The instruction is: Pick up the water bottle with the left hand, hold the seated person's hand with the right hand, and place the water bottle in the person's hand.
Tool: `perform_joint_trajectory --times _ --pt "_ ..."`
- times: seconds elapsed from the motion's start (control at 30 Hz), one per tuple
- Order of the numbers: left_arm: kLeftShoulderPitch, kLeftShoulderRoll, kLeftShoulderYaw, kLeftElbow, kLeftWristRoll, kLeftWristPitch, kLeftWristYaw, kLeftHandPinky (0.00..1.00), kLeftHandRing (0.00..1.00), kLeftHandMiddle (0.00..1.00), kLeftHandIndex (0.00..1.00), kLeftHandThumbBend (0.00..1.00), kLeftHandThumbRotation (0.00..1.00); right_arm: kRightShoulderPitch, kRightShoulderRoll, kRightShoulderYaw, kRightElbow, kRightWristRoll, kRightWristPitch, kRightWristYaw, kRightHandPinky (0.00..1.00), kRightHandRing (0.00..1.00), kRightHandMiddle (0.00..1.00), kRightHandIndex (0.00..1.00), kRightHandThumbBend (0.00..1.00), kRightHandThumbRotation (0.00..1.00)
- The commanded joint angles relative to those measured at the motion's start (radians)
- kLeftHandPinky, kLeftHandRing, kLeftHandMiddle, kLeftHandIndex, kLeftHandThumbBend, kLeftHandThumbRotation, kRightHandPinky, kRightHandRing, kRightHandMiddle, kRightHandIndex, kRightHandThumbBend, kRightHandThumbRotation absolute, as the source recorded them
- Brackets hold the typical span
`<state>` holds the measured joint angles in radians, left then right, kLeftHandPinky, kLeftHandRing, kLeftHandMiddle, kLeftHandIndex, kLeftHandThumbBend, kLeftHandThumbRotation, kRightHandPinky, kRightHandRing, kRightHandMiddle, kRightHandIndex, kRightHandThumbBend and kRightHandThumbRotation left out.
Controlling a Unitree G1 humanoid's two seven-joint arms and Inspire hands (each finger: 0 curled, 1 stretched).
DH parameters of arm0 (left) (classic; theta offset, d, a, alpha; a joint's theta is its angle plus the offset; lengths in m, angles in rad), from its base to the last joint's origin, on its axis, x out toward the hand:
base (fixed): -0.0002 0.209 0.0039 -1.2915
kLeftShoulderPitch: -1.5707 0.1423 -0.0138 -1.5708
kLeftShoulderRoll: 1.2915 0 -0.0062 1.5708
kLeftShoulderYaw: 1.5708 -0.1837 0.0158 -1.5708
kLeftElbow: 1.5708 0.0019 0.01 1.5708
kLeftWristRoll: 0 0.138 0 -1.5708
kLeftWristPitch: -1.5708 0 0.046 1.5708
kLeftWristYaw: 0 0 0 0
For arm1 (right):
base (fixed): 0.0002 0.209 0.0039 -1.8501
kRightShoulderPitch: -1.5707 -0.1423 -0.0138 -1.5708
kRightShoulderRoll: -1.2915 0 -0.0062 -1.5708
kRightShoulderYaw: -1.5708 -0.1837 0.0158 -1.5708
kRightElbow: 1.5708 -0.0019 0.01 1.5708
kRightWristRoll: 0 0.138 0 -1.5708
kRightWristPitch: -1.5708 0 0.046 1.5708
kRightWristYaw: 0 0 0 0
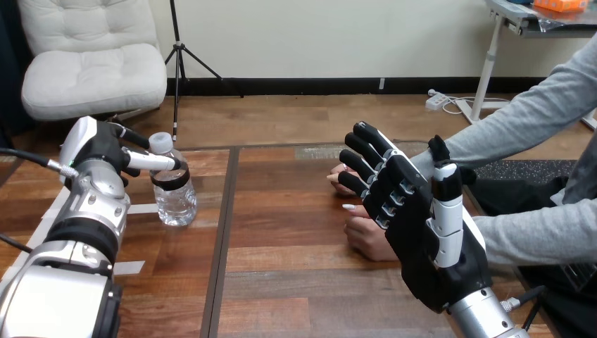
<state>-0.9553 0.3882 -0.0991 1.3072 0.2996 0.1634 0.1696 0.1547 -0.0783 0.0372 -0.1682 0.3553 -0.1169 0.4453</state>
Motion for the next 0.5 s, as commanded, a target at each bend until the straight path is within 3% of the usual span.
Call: perform_joint_trajectory --times 0.0,0.47 --pt "-0.048 -0.006 -0.016 -0.008 0.013 0.016 -0.03 0.53 0.65 0.7 0.69 0.85 0.09 -0.04 0.006 -0.006 -0.032 0.015 -0.031 0.009 0.94 0.96 0.96 0.94 0.88 1.0" --pt "-0.058 -0.015 -0.024 -0.011 0.021 0.051 -0.069 0.65 0.77 0.81 0.8 0.88 0.3 -0.042 0.008 -0.009 -0.023 0.017 -0.039 0.017 0.94 0.96 0.96 0.94 0.88 1.0"
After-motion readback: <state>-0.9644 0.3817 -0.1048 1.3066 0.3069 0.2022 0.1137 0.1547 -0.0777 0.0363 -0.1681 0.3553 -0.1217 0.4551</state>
